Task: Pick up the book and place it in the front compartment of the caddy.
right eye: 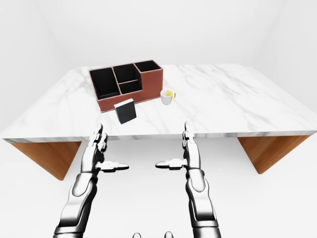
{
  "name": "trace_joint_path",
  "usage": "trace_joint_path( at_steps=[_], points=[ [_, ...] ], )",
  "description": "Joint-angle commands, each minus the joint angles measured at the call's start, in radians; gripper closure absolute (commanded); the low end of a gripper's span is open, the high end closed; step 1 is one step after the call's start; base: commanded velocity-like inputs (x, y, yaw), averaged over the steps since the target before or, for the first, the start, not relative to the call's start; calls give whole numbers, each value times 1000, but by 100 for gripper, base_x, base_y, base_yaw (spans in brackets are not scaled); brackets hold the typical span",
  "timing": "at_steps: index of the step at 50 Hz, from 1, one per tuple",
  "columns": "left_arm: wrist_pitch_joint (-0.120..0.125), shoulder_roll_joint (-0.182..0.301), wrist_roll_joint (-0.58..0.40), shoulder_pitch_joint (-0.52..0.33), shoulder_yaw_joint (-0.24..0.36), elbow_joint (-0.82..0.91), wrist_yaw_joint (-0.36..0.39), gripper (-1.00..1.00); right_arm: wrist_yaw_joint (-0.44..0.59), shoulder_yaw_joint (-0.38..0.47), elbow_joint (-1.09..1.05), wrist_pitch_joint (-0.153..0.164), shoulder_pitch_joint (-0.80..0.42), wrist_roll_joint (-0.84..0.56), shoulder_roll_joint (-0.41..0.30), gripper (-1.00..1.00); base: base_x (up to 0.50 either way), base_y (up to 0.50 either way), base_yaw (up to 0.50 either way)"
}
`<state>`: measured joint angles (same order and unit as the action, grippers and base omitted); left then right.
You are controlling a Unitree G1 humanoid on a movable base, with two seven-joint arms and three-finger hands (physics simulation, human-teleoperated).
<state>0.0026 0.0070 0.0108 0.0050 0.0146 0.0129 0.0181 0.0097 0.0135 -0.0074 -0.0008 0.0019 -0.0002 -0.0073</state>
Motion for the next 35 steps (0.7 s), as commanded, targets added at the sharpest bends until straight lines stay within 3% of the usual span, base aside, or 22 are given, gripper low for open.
trace_joint_path(
  at_steps=[1,9,16,19,26,35],
  points=[
    [18,11,20,19,24,52,31,-100,15,22,-39,13,11,-2,-11,-100,0,0,0],
    [26,9,19,31,21,79,34,-100,12,22,-62,27,18,-6,-10,-100,0,0,0],
    [62,7,22,66,18,169,41,-100,14,11,-178,88,56,-18,-6,-100,0,0,0],
    [84,5,27,85,18,221,46,-100,16,4,-230,88,79,-27,-4,-100,0,0,0],
    [85,2,40,147,20,389,60,-100,43,-9,-407,88,134,11,3,-100,0,0,0],
    [85,-6,46,219,12,555,78,-100,46,-74,-598,88,186,-39,-2,-100,0,0,0]
  ],
)
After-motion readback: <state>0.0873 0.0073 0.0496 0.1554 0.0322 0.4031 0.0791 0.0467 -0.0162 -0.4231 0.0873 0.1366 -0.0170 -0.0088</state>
